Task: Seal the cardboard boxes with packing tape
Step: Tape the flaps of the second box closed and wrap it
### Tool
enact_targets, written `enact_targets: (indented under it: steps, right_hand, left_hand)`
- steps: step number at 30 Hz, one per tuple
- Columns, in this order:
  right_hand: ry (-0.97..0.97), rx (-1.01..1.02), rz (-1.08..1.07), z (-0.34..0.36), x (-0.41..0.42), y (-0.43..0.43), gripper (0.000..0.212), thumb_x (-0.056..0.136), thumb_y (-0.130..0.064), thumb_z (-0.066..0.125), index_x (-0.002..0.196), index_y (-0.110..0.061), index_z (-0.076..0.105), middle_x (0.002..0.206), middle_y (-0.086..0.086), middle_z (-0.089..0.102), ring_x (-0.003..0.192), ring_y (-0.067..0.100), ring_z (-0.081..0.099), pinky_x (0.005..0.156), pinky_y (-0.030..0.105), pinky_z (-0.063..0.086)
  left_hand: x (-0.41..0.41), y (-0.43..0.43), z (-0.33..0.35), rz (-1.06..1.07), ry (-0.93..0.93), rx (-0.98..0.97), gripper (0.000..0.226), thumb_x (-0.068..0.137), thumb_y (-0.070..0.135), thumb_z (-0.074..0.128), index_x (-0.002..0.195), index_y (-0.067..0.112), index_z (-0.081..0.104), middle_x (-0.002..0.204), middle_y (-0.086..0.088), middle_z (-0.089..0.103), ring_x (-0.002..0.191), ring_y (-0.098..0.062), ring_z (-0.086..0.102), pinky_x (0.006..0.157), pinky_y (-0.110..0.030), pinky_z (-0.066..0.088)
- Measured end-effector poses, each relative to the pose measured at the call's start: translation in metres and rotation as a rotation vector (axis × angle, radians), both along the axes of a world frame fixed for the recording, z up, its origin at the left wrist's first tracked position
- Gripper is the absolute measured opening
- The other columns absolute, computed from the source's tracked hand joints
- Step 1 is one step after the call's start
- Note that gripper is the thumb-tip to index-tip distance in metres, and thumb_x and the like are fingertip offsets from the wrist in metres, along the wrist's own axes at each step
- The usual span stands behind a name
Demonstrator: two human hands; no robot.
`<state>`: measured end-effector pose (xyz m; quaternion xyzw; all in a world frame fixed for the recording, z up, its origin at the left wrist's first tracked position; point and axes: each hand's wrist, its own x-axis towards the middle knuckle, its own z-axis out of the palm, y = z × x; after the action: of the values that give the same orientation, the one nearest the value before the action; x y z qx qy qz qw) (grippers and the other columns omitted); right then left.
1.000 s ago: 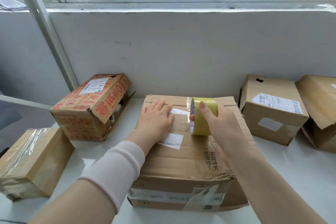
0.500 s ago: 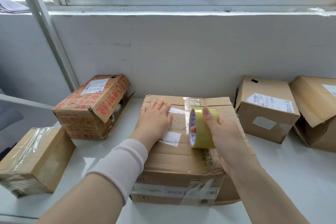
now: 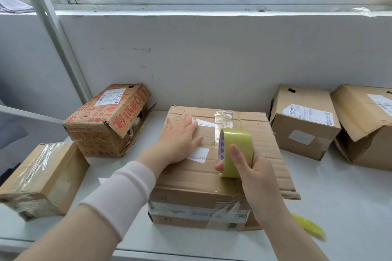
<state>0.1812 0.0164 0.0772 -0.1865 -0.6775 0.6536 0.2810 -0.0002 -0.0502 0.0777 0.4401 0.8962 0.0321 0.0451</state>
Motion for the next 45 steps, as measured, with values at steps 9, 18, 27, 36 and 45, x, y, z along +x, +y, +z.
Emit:
enact_targets:
  steps: [9, 18, 27, 36, 45]
  right_hand:
    - [0.071, 0.206, -0.044, -0.008, -0.004, -0.005, 0.024, 0.078, -0.046, 0.048, 0.09, -0.026, 0.055, 0.07, -0.013, 0.071, 0.074, 0.005, 0.066, 0.072, 0.016, 0.048]
    - [0.026, 0.141, -0.103, 0.008, -0.015, 0.008, 0.028, 0.087, -0.046, 0.05, 0.087, -0.021, 0.06, 0.07, 0.0, 0.07, 0.067, 0.012, 0.065, 0.062, 0.025, 0.052]
    - [0.018, 0.171, -0.036, -0.001, 0.017, -0.004, 0.031, 0.073, -0.044, 0.059, 0.095, -0.021, 0.061, 0.078, -0.009, 0.073, 0.078, 0.007, 0.068, 0.075, 0.027, 0.05]
    - [0.038, 0.021, -0.105, -0.004, 0.045, -0.033, 0.03, 0.07, -0.045, 0.054, 0.09, -0.024, 0.059, 0.068, 0.0, 0.071, 0.062, 0.005, 0.067, 0.052, 0.015, 0.049]
    - [-0.175, 0.07, -0.112, -0.031, 0.052, -0.036, 0.017, 0.087, -0.036, 0.055, 0.089, -0.02, 0.06, 0.059, -0.007, 0.068, 0.059, -0.003, 0.063, 0.05, 0.01, 0.046]
  left_hand:
    - [0.042, -0.085, -0.015, -0.341, 0.08, 0.045, 0.118, 0.055, 0.095, 0.0, 0.15, 0.028, 0.016, 0.159, 0.007, 0.006, 0.146, -0.01, -0.006, 0.118, -0.028, -0.008]
    - [0.044, -0.054, -0.015, -0.143, 0.132, 0.033, 0.102, 0.052, 0.083, 0.002, 0.146, 0.047, 0.016, 0.154, -0.001, 0.017, 0.142, -0.021, 0.01, 0.115, -0.039, 0.009]
    - [0.044, -0.05, -0.017, -0.109, 0.126, -0.027, 0.075, 0.083, 0.07, 0.039, 0.148, 0.045, 0.011, 0.158, 0.0, 0.009, 0.146, -0.021, 0.002, 0.117, -0.047, 0.005]
    - [0.05, -0.054, -0.017, -0.094, 0.116, -0.019, 0.073, 0.085, 0.069, 0.039, 0.147, 0.045, 0.01, 0.158, 0.001, 0.007, 0.146, -0.02, 0.0, 0.117, -0.048, 0.004]
    - [0.049, -0.052, -0.017, -0.077, 0.083, 0.002, 0.072, 0.085, 0.069, 0.039, 0.147, 0.045, 0.012, 0.158, 0.001, 0.007, 0.147, -0.018, -0.001, 0.117, -0.05, 0.002]
